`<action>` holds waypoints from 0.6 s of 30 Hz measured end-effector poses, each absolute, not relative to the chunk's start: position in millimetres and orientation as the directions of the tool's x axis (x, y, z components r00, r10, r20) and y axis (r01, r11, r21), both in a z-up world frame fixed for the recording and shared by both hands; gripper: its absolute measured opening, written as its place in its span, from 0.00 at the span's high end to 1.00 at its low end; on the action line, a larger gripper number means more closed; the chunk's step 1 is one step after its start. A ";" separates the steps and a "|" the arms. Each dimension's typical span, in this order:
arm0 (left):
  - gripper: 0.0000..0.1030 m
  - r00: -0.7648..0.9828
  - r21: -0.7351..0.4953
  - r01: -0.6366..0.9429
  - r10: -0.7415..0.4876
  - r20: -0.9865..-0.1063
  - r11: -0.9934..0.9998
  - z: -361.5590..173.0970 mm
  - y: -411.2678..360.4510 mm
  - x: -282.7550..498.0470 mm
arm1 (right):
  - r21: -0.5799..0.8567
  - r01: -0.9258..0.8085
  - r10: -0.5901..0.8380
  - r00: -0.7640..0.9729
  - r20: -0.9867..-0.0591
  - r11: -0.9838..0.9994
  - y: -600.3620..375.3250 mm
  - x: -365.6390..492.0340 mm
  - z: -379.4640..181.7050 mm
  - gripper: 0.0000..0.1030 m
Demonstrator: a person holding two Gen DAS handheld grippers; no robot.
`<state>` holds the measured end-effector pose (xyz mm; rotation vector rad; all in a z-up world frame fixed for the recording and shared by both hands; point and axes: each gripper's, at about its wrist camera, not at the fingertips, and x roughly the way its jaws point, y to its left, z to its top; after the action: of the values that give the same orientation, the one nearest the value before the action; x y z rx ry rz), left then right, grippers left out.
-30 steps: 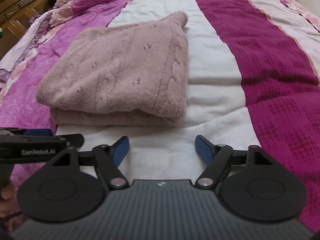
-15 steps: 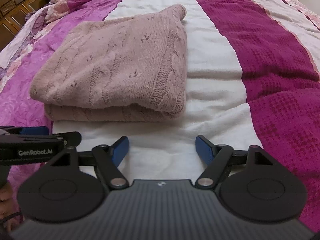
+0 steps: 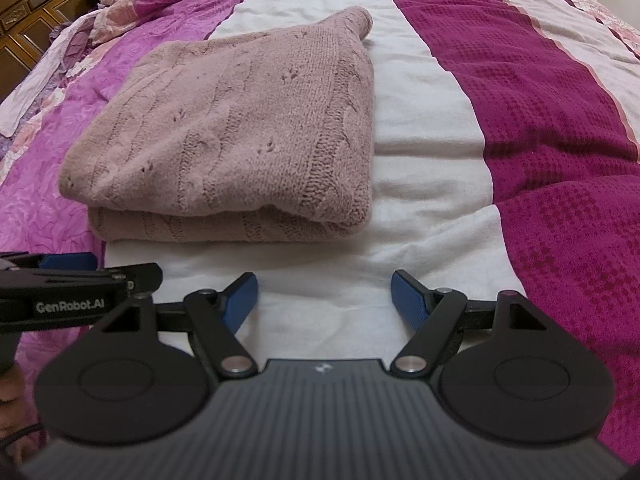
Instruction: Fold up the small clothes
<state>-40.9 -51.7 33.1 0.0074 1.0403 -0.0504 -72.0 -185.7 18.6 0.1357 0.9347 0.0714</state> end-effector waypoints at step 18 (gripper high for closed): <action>0.19 0.506 -0.016 0.047 -0.038 -0.862 0.999 32.0 -51.6 -41.4 | 0.148 -0.003 0.121 0.593 -0.796 0.989 -186.2 -71.8 18.6 0.27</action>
<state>-41.4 -51.6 32.0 0.0100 1.0392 -0.0511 -71.8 -186.2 18.6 0.1365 0.9341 0.0723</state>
